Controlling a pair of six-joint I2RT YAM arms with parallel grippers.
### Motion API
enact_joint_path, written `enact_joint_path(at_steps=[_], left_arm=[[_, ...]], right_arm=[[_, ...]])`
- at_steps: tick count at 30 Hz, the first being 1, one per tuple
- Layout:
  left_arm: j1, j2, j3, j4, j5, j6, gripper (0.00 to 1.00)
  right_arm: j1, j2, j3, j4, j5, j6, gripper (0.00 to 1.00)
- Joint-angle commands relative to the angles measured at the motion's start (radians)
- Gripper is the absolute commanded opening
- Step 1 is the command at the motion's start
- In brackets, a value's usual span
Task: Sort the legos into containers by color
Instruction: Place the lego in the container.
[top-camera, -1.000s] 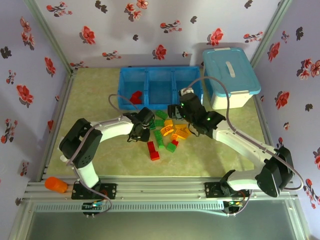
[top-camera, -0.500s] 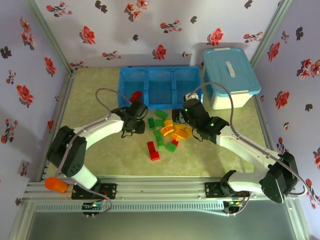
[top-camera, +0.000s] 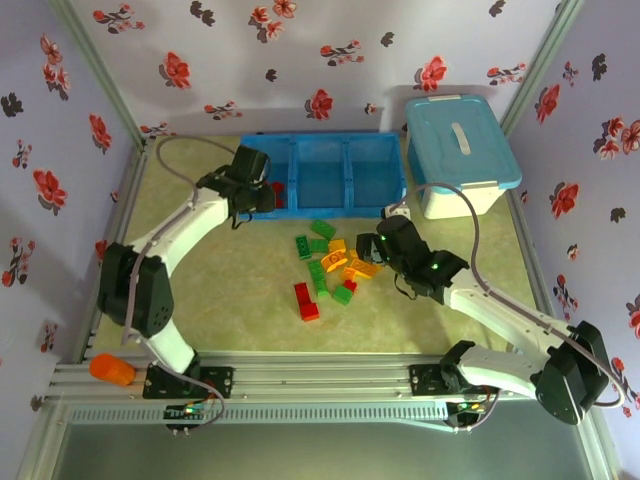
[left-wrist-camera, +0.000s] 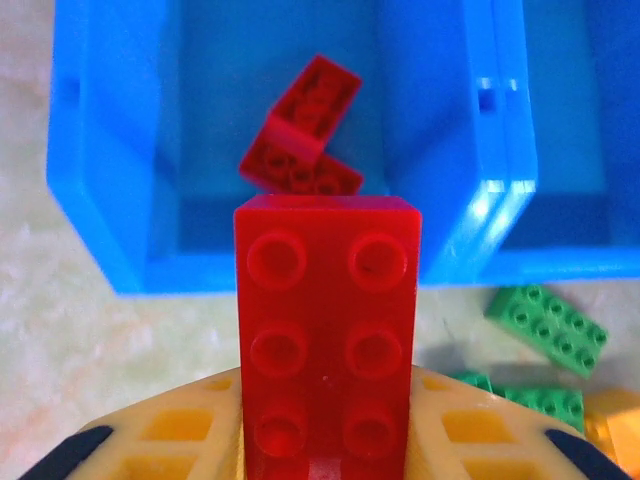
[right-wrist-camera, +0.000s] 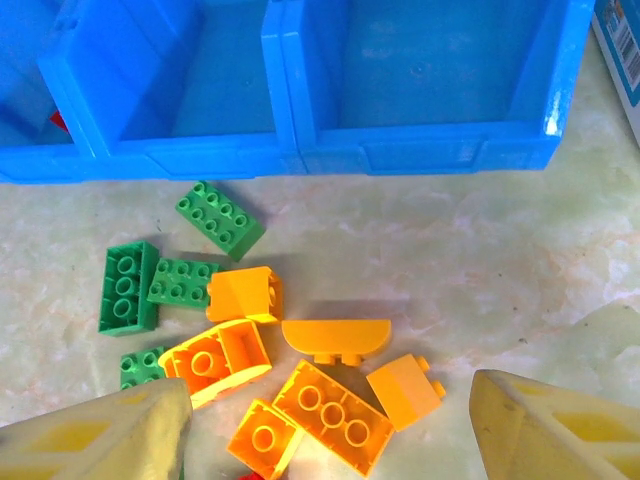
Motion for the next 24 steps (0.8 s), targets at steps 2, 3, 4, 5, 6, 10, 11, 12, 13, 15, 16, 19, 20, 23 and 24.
enact_joint_path(at_steps=[2,3,4,5,6,10,11,12,13,15,16,19,20,23,24], left_arm=[[0.027,0.122,0.129,-0.063,-0.001,0.056,0.23],[0.034,0.151,0.161,-0.074,-0.002,0.061,0.23],[0.041,0.177,0.19,-0.085,-0.001,0.063,0.23],[0.047,0.198,0.215,-0.093,-0.001,0.065,0.23],[0.051,0.218,0.24,-0.101,-0.001,0.07,0.24],[0.064,0.279,0.301,-0.116,-0.003,0.079,0.28],[0.068,0.291,0.313,-0.117,-0.004,0.079,0.3],[0.071,0.301,0.327,-0.117,-0.003,0.081,0.32],[0.074,0.307,0.337,-0.118,-0.004,0.085,0.33],[0.077,0.317,0.365,-0.14,-0.008,0.088,0.43],[0.079,0.314,0.373,-0.148,-0.009,0.088,0.51],[0.078,0.275,0.36,-0.148,-0.01,0.081,0.64],[0.076,0.248,0.342,-0.142,-0.007,0.076,0.64],[0.063,0.152,0.269,-0.102,-0.007,0.072,0.64],[0.058,0.119,0.245,-0.095,-0.007,0.072,0.64]], right_arm=[[-0.006,-0.017,-0.017,-0.007,-0.01,0.03,0.74],[-0.006,-0.017,-0.017,-0.008,-0.013,0.031,0.74],[-0.007,-0.018,-0.019,-0.009,-0.016,0.031,0.74],[-0.006,-0.019,-0.02,-0.011,-0.018,0.033,0.74],[-0.007,-0.018,-0.021,-0.013,-0.021,0.033,0.74],[-0.007,-0.014,-0.022,-0.015,-0.04,0.035,0.74],[-0.006,-0.014,-0.021,-0.015,-0.046,0.035,0.74],[-0.007,-0.011,-0.018,-0.015,-0.049,0.035,0.74],[-0.007,-0.009,-0.017,-0.016,-0.054,0.034,0.74],[-0.007,-0.005,-0.012,-0.015,-0.064,0.035,0.74],[-0.006,-0.003,-0.01,-0.015,-0.07,0.035,0.74],[-0.005,0.007,-0.004,-0.003,-0.104,0.029,0.74],[-0.005,0.015,-0.001,0.002,-0.114,0.031,0.73],[0.0,0.04,0.011,0.005,-0.13,0.03,0.73],[0.003,0.048,0.018,0.004,-0.131,0.029,0.73]])
